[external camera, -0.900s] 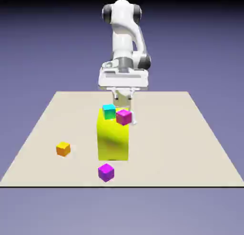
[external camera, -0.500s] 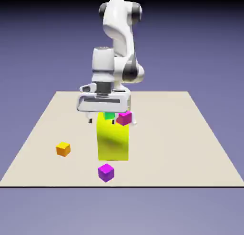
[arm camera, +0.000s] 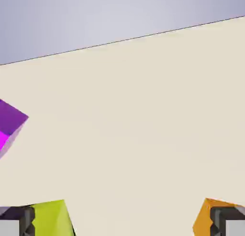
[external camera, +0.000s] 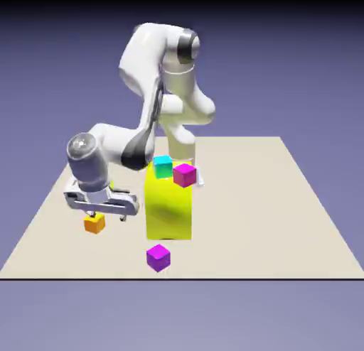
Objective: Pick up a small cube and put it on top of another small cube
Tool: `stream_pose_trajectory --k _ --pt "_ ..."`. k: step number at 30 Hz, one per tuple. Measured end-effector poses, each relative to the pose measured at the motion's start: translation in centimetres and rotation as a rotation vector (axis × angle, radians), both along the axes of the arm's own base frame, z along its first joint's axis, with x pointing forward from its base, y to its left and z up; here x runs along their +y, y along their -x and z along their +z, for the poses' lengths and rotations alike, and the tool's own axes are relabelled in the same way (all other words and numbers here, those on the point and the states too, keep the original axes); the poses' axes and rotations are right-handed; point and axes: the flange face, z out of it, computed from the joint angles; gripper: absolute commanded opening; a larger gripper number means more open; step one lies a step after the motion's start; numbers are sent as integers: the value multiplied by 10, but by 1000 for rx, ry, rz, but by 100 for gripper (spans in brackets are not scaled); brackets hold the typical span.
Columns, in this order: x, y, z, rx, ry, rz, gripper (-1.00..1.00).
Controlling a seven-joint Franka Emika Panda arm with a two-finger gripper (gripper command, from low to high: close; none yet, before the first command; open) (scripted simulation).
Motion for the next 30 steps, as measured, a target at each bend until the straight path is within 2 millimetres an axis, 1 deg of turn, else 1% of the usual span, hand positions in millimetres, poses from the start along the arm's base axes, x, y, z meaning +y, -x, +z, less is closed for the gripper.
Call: stream_pose_trajectory --k 4,8,12,16,18,23,24,26,30 --pt "-35 11 -37 174 -48 -44 0" --pt "-66 26 -72 346 -103 -90 0" --pt "-92 47 -107 516 -162 -137 0" --pt "-113 70 -139 683 -227 -185 0" --pt "-118 82 -154 747 -253 -204 0" --pt "-102 117 -182 747 -252 -203 0" --pt "-99 122 -185 747 -252 -203 -100" --pt "-99 122 -186 747 -253 -204 -100" --pt "-113 94 -164 747 -254 -205 -100"
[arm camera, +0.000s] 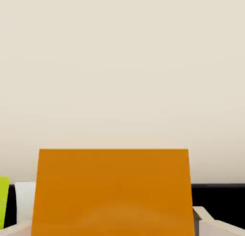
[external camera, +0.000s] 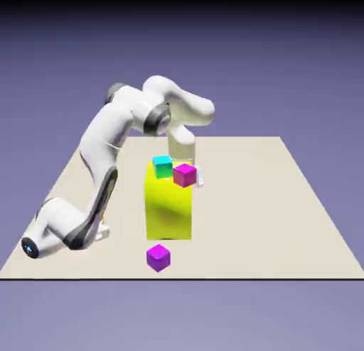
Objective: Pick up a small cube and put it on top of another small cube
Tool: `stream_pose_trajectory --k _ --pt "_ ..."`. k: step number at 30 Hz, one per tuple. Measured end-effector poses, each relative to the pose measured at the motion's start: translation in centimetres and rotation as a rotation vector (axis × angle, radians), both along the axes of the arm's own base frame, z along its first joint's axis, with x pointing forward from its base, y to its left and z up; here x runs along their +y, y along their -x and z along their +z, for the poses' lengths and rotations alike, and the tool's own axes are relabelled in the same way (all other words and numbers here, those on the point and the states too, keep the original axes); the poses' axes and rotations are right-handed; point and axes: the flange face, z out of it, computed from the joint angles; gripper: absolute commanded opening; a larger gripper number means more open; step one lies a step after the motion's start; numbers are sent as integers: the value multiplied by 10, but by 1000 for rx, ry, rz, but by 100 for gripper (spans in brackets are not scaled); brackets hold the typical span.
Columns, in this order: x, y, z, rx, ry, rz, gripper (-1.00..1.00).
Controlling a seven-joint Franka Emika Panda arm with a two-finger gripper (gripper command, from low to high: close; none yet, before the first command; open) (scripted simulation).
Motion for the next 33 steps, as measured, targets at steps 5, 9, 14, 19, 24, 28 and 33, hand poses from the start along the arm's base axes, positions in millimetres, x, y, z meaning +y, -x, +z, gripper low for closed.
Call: stream_pose_trajectory --k 5,9,14,19,24,28,33 --pt "44 -53 37 -64 -49 54 -100" --pt "123 -89 84 -114 -104 185 -100" --pt "229 -111 146 -165 -157 376 -100" --pt "336 -105 209 -204 -187 593 -100" --pt "437 -69 267 -237 -184 827 -100" --pt "465 -24 293 -195 -114 1021 -100" --pt "412 11 290 -43 -11 1150 -100"
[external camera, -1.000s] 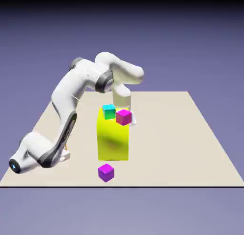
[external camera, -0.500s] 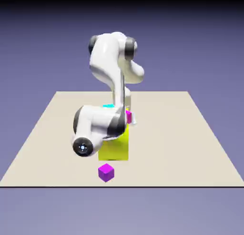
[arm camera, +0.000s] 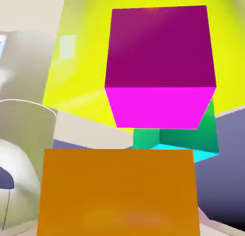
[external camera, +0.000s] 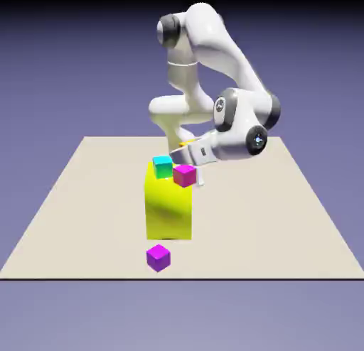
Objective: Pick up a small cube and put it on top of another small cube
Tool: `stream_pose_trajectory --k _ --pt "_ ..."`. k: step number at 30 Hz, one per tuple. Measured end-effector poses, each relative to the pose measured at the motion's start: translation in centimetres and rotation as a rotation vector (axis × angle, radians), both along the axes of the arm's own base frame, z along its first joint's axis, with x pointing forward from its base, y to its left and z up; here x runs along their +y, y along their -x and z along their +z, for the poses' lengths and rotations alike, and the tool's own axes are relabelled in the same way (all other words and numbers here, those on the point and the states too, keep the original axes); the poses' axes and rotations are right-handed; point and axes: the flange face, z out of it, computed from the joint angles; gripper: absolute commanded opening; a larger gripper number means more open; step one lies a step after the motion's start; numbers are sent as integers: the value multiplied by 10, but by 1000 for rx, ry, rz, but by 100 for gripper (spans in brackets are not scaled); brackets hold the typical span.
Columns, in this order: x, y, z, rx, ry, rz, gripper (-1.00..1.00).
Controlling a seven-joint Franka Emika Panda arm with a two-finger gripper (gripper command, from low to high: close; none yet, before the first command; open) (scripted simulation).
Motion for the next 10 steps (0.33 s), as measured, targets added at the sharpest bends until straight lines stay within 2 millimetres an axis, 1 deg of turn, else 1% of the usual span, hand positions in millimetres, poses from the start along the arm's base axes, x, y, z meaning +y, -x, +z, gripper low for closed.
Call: stream_pose_trajectory --k 1,3,5,7,8,10 --pt "-20 3 -4 22 25 -5 -100" --pt "-19 4 -5 28 31 6 -100" --pt "-36 17 -19 28 32 -4 -100" --pt "-45 32 -33 28 32 5 -100" --pt "-51 40 -40 28 31 4 100" --pt "-59 40 -40 29 31 -17 100"
